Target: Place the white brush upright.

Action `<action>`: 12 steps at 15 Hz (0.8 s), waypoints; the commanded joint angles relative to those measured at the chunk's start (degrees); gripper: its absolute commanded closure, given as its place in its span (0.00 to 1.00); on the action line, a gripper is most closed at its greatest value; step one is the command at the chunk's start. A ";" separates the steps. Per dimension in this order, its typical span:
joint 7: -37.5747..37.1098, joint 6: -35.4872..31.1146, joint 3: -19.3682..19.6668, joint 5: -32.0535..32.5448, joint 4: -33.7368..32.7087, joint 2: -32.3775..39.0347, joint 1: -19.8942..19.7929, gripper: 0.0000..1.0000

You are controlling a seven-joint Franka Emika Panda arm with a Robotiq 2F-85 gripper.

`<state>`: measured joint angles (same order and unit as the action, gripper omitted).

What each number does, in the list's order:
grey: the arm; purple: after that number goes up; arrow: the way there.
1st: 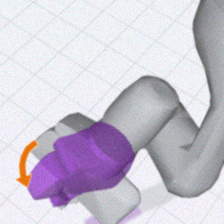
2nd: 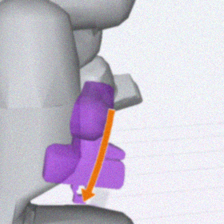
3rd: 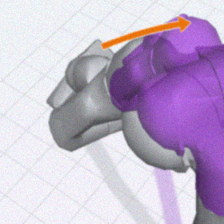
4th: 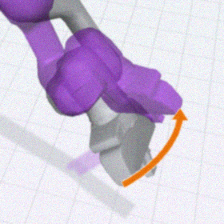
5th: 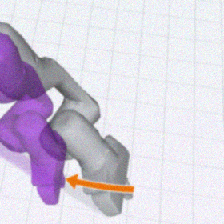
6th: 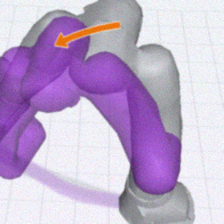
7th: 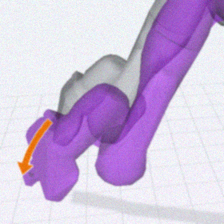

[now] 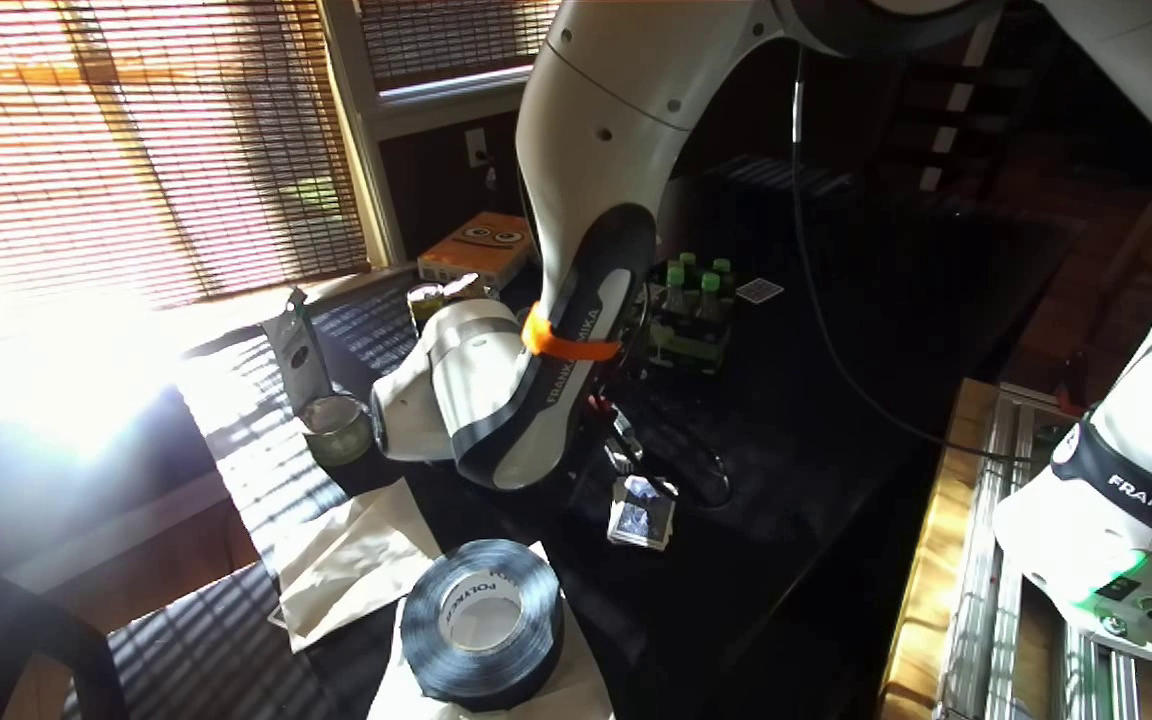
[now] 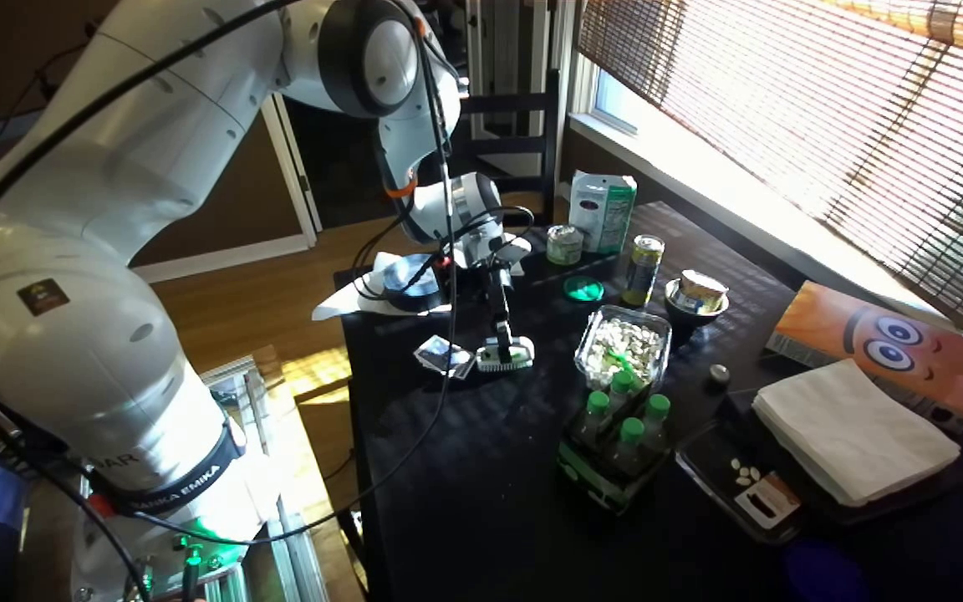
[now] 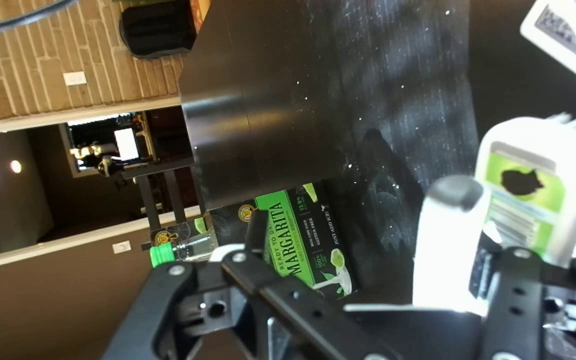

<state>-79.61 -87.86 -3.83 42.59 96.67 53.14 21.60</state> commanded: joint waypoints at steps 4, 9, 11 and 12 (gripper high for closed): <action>0.88 -0.12 0.01 -4.81 -0.86 -1.14 -0.99 0.00; 0.52 0.90 0.01 -5.49 0.35 -2.59 -0.16 0.00; -0.21 0.42 -0.08 -5.48 1.04 -3.73 0.07 0.00; -0.56 -0.07 -0.14 -5.54 1.31 -4.28 0.05 0.00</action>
<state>-79.63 -87.79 -3.93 38.72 96.53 51.50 21.15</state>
